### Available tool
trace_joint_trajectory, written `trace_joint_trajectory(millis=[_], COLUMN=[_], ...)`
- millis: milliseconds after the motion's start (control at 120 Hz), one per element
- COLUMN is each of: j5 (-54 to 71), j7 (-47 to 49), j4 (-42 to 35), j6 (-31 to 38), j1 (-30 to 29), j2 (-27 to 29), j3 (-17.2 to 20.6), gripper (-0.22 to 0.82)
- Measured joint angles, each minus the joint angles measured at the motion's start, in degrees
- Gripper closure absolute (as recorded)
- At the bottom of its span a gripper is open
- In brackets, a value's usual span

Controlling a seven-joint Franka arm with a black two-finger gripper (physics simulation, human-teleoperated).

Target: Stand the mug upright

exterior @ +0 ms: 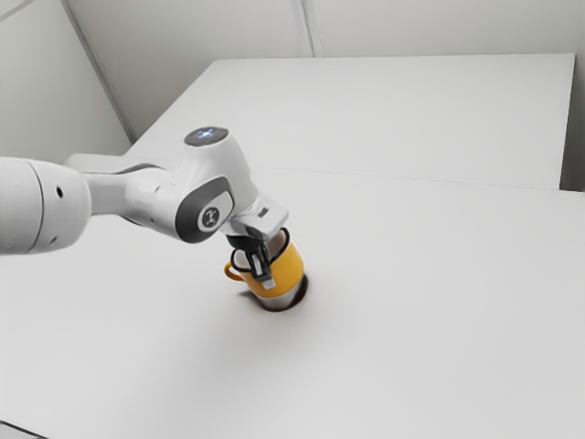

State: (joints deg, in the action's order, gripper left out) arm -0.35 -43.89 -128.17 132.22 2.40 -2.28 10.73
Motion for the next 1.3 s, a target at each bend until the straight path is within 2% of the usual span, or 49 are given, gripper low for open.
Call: trace_joint_trajectory(millis=[208, 450, 642, 783, 992, 1183, 1300], j5=[2.6, 4.0, 3.1, 2.9, 2.8, 2.7, 2.3], j7=[1.2, 2.3, 1.6, 1.1, 0.5, 0.2, 2.3], j4=[-2.9, -4.4, -4.4, -4.4, -4.3, -3.4, -1.3], j6=[4.3, 6.2, 6.2, 6.2, 6.1, 5.3, 2.1], j1=[-1.0, -0.2, -0.6, -0.7, -0.5, -0.7, -0.8], j2=[0.1, -0.6, -0.7, -0.7, -0.4, 1.4, 2.6], j3=[0.7, 1.4, 1.5, 1.5, 1.6, 1.7, 1.7], gripper=[0.79, 0.77, 0.37, 0.19, 0.07, 0.03, 0.02])
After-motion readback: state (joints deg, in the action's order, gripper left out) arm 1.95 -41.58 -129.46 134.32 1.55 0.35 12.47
